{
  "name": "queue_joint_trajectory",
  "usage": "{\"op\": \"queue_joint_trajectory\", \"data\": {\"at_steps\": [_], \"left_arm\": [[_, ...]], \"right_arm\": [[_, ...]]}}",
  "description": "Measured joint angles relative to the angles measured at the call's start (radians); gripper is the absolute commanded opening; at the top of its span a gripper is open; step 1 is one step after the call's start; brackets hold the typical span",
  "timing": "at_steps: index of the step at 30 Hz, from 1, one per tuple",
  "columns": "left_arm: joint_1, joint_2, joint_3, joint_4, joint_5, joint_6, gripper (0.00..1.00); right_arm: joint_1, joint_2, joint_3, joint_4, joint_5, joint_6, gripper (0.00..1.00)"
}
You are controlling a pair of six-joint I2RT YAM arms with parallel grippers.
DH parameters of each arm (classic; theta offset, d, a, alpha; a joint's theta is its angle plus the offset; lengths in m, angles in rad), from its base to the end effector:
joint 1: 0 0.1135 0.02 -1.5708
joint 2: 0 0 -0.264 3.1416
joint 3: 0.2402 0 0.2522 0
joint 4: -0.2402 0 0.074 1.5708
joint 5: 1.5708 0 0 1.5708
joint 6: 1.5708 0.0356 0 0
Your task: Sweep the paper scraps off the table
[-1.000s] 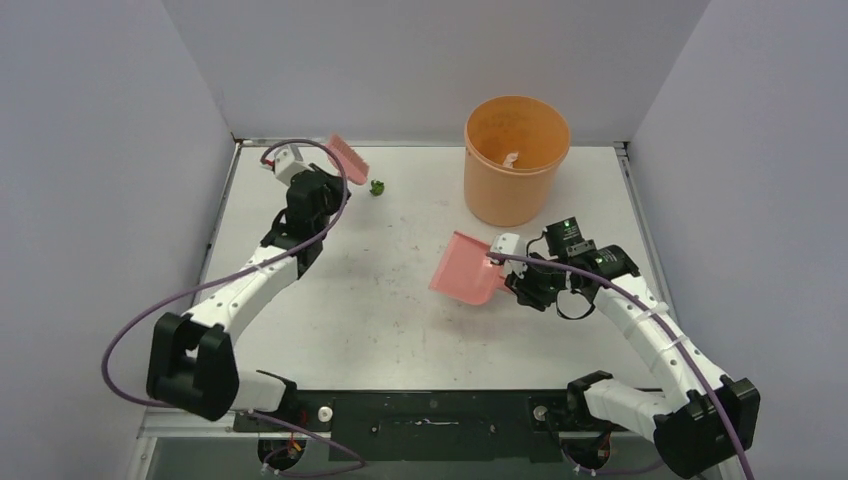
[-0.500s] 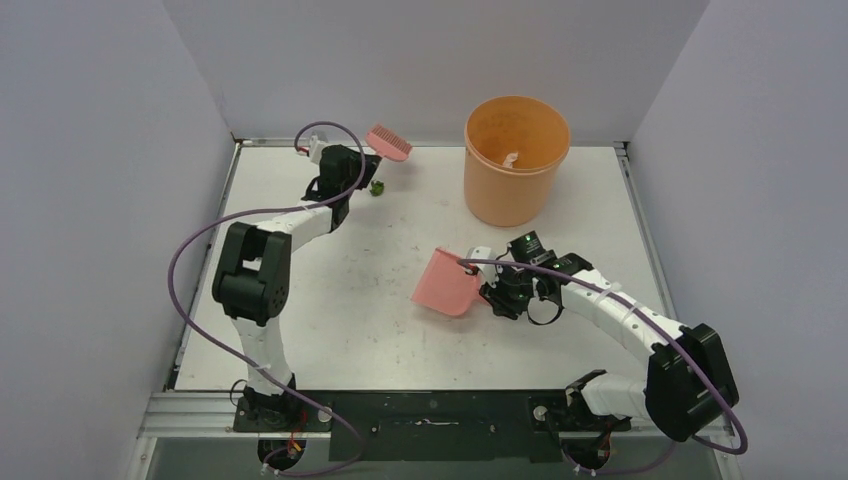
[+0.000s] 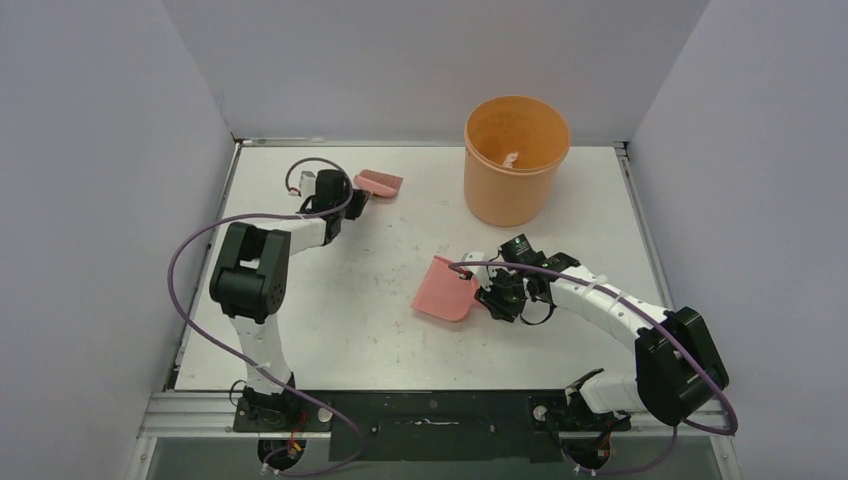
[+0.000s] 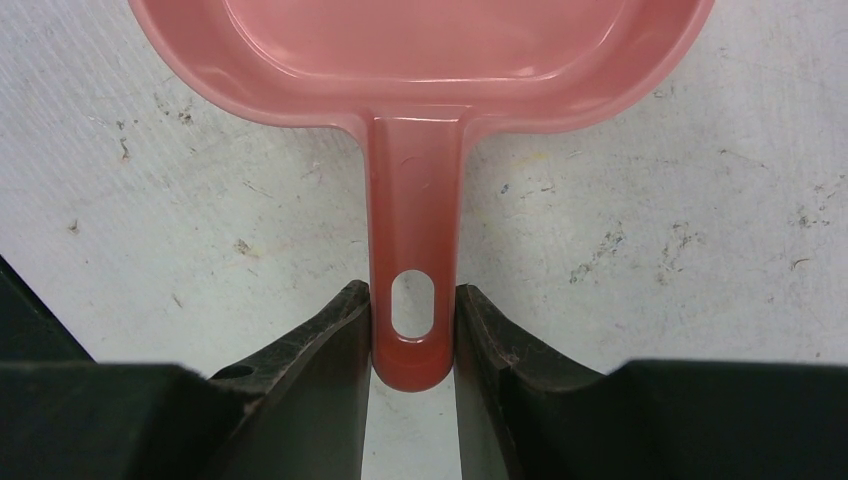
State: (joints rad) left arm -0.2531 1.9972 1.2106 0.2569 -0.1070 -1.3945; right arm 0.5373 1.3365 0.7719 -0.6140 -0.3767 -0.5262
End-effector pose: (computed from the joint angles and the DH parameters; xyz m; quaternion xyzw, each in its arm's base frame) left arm 0.4260 -0.1063 0.1675 -0.4904 0.7147 -0.3329 0.3715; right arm 0.1984 0.1334 0.1909 -0.5200 0.8120 0.1847 0.1904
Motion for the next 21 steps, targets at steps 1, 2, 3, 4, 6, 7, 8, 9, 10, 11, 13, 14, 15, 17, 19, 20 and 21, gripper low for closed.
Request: {"op": "queue_joint_trajectory", "data": {"at_steps": [1, 2, 3, 4, 6, 7, 8, 9, 10, 11, 13, 14, 15, 17, 19, 20, 21], "left_arm": [[0.003, -0.028, -0.042, -0.006, -0.001, -0.001, 0.0], [0.007, -0.063, -0.083, -0.015, -0.002, 0.0, 0.0], [0.01, -0.111, -0.126, -0.023, -0.004, 0.003, 0.0], [0.013, -0.176, -0.179, -0.031, -0.008, 0.012, 0.0], [0.015, -0.31, -0.278, -0.043, -0.02, 0.025, 0.0], [0.017, -0.394, -0.346, -0.041, -0.027, 0.028, 0.0], [0.019, -0.484, -0.42, -0.04, -0.036, 0.03, 0.0], [0.021, -0.578, -0.496, -0.046, -0.045, 0.03, 0.0], [0.024, -0.669, -0.567, -0.058, -0.051, 0.029, 0.0], [0.026, -0.758, -0.634, -0.077, -0.054, 0.027, 0.0], [0.032, -0.924, -0.746, -0.133, -0.055, 0.022, 0.0], [0.034, -1.015, -0.793, -0.184, -0.055, 0.024, 0.0], [0.034, -1.086, -0.812, -0.243, -0.057, 0.034, 0.0], [0.035, -1.201, -0.804, -0.36, -0.08, 0.082, 0.0], [0.037, -1.265, -0.737, -0.472, -0.126, 0.148, 0.0], [0.039, -1.274, -0.685, -0.513, -0.152, 0.176, 0.0], [0.04, -1.273, -0.644, -0.531, -0.172, 0.197, 0.0]], "right_arm": [[0.0, 0.0, 0.0, 0.0, 0.001, 0.0, 0.05], [0.0, 0.0, 0.0, 0.001, 0.002, 0.0, 0.05], [0.001, 0.0, 0.0, 0.001, 0.003, 0.0, 0.05], [0.001, 0.0, 0.0, 0.001, 0.003, 0.0, 0.05], [0.002, -0.001, -0.001, 0.001, 0.004, 0.0, 0.05], [0.002, -0.002, -0.001, 0.001, 0.005, 0.0, 0.05], [0.002, -0.003, -0.002, 0.001, 0.005, 0.0, 0.05], [0.003, -0.005, -0.002, 0.001, 0.006, -0.001, 0.05], [0.005, -0.007, -0.002, 0.001, 0.006, 0.0, 0.05], [0.007, -0.009, -0.003, 0.002, 0.006, 0.0, 0.05], [0.008, -0.011, -0.003, 0.002, 0.008, 0.0, 0.05], [0.008, -0.011, -0.004, 0.002, 0.008, 0.0, 0.05], [0.01, -0.011, -0.004, 0.003, 0.01, 0.0, 0.05], [0.015, -0.011, -0.004, 0.003, 0.012, 0.0, 0.05], [0.019, -0.012, -0.004, 0.005, 0.014, 0.0, 0.05], [0.021, -0.012, -0.004, 0.005, 0.014, 0.0, 0.05], [0.021, -0.012, -0.004, 0.005, 0.014, 0.0, 0.05]]}}
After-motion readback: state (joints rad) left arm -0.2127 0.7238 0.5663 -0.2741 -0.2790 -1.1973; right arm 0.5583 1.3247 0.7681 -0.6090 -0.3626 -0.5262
